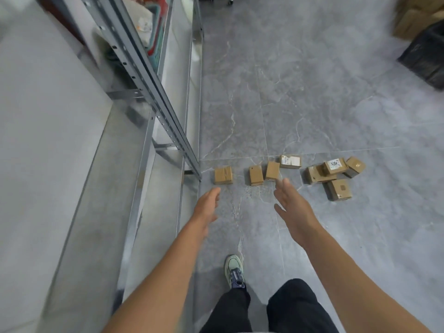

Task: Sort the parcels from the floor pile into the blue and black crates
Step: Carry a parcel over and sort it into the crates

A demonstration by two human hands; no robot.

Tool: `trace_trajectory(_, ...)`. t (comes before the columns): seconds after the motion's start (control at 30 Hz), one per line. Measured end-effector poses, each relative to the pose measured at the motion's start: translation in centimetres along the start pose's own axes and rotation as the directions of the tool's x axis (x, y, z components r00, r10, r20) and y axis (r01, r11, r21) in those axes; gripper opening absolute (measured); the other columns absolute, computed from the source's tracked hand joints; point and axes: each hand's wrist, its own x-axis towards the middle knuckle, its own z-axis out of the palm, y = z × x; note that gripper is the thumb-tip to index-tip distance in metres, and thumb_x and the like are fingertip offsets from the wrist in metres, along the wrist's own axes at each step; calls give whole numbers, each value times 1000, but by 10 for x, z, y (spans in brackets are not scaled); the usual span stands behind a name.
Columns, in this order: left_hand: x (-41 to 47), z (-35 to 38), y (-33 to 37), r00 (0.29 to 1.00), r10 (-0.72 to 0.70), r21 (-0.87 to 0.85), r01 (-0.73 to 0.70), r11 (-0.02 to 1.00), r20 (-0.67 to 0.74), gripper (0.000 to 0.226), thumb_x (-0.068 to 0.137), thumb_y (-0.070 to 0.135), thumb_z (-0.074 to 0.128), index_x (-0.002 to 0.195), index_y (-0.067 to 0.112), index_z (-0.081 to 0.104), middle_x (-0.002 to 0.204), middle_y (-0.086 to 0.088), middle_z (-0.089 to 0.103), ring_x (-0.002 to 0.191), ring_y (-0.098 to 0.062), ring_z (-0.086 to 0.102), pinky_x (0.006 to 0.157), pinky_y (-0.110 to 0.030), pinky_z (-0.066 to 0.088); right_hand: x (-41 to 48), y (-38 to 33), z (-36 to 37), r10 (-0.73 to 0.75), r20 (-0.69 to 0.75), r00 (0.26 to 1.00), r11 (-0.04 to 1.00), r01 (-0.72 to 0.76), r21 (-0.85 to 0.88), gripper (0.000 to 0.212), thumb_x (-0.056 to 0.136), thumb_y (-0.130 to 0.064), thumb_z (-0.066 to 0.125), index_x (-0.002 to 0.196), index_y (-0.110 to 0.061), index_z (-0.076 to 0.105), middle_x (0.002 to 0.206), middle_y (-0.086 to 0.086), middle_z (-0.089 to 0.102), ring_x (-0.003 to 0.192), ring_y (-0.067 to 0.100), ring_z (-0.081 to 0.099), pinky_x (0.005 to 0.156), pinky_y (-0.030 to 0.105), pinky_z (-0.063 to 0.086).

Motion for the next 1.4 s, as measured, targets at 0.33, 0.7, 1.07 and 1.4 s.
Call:
trace_trajectory(0.33, 118, 2, 43, 993, -112, 44, 114, 993, -33, 41, 100, 51, 51, 129, 23, 61, 134, 1, 58, 126, -18, 53, 108, -50, 45, 140, -16, 19, 143, 20, 990, 990, -143, -2, 69, 106, -59, 39, 164, -24, 30, 168, -8, 33, 152, 11, 34, 125, 38, 27)
trace_trajectory(0.7, 290, 32, 59, 951, -296, 94, 304, 948, -89, 39, 102, 49, 47, 131, 24, 58, 139, 3, 56, 128, -15, 51, 93, -38, 44, 347, 6, -15, 309, 21, 951, 951, -309, -9, 71, 106, -57, 41, 165, -21, 25, 169, -7, 31, 152, 12, 34, 126, 40, 26)
trace_trajectory(1.07, 517, 41, 6, 929, -354, 102, 364, 926, -104, 42, 105, 42, 47, 140, 21, 52, 135, 2, 54, 119, -13, 52, 97, -37, 42, 552, 123, 31, 446, 2, 895, 893, -445, -71, 72, 106, -61, 39, 165, -24, 23, 172, -3, 23, 157, 15, 24, 129, 45, 20)
trace_trajectory(1.4, 698, 35, -81, 916, -394, 237, 401, 885, -79, 59, 106, 47, 42, 158, 20, 34, 164, -2, 32, 146, -23, 34, 117, -41, 32, 688, 270, 65, 573, -69, 816, 812, -577, -90, 84, 102, -70, 41, 167, -22, 19, 173, 0, 20, 158, 25, 23, 128, 54, 19)
